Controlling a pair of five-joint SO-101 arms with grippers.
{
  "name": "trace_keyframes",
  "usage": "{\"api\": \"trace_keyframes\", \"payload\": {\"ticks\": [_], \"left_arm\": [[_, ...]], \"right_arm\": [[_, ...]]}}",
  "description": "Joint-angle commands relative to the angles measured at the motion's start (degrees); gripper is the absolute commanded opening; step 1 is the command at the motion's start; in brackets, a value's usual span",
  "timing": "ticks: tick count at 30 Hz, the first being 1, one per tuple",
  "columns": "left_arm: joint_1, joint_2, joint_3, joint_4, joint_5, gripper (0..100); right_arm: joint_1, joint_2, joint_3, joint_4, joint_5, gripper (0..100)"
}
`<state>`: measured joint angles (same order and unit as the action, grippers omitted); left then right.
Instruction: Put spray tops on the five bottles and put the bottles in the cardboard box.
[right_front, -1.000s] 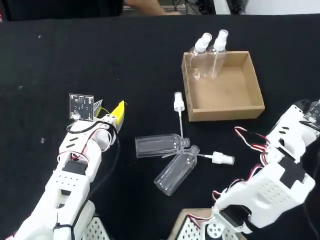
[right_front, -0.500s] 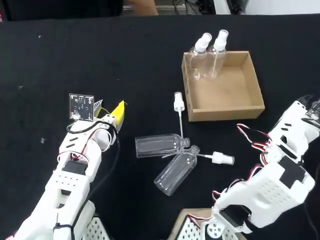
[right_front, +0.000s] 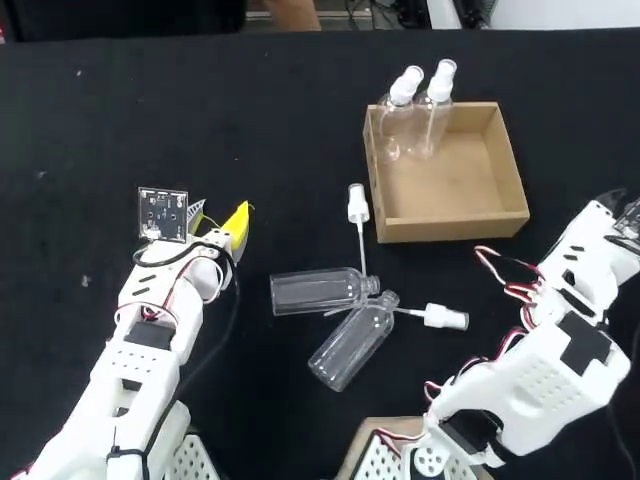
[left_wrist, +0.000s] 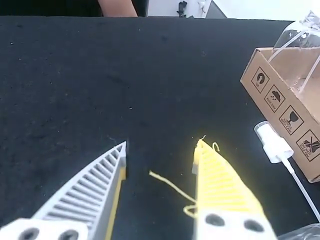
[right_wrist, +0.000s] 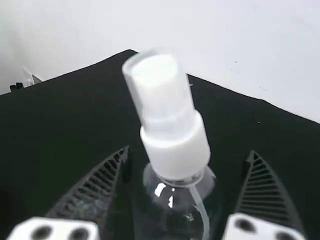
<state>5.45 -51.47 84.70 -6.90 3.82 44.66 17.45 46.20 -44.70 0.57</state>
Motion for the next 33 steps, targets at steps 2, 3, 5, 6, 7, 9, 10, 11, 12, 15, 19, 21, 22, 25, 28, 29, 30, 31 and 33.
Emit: {"api": "trace_keyframes", "payload": {"ticks": [2, 3, 5, 6, 7, 9, 10, 11, 12, 15, 19, 21, 22, 25, 28, 29, 30, 31, 33], "left_arm": [[0.4, -0.1, -0.6, -1.1, -0.3, 21], [0.4, -0.1, -0.6, -1.1, -0.3, 21], [0.4, -0.1, -0.6, -1.1, -0.3, 21], [0.4, -0.1, -0.6, -1.1, -0.3, 21], [0.4, -0.1, -0.6, -1.1, -0.3, 21], [0.4, -0.1, -0.6, -1.1, -0.3, 21], [0.4, -0.1, -0.6, -1.1, -0.3, 21], [0.4, -0.1, -0.6, -1.1, -0.3, 21], [0.4, -0.1, -0.6, -1.1, -0.3, 21], [0.4, -0.1, -0.6, -1.1, -0.3, 21], [0.4, -0.1, -0.6, -1.1, -0.3, 21], [0.4, -0.1, -0.6, -1.1, -0.3, 21], [0.4, -0.1, -0.6, -1.1, -0.3, 21], [0.4, -0.1, -0.6, -1.1, -0.3, 21], [0.4, -0.1, -0.7, -1.1, -0.3, 21], [0.4, -0.1, -0.7, -1.1, -0.3, 21], [0.4, -0.1, -0.7, -1.1, -0.3, 21], [0.4, -0.1, -0.7, -1.1, -0.3, 21], [0.4, -0.1, -0.7, -1.1, -0.3, 21]], "right_arm": [[-2.1, -0.5, -3.2, -0.4, 0.0, 28.2], [-2.1, -0.5, -3.1, -0.4, 0.0, 24.9], [-1.9, -0.5, -3.0, -0.4, 0.1, 12.9], [-1.8, -0.5, -3.0, -0.4, 0.1, 5.7], [-1.7, -0.5, -3.3, -0.4, 0.4, 0.4], [-1.7, -0.5, -2.9, -0.4, 1.3, 4.4], [-1.8, -0.5, -2.9, -0.4, 1.3, 4.1], [-1.8, -0.5, -2.9, -0.4, 1.5, 2.5], [-1.7, -0.5, -2.9, -0.4, 1.7, 1.1], [-1.6, -0.5, -2.9, -0.4, 1.7, 1.5], [-1.6, -0.4, -2.6, 0.1, 1.8, 2.1], [-1.6, -0.4, -1.5, 0.0, 1.8, 6.2], [-1.8, -0.5, -0.7, -0.3, 1.8, 9.8], [-2.0, -0.7, 0.4, -0.4, 1.8, 20.4], [-1.9, -0.8, 0.7, -0.4, 1.6, 23.2], [-1.8, -0.9, 0.9, -0.4, 1.7, 22.7], [-1.7, -0.9, 1.4, -0.4, 1.7, 22.1], [-1.7, -0.9, 1.7, -0.4, 1.7, 21.5], [-1.6, -1.0, 2.5, -0.4, 1.7, 21.3]]}}
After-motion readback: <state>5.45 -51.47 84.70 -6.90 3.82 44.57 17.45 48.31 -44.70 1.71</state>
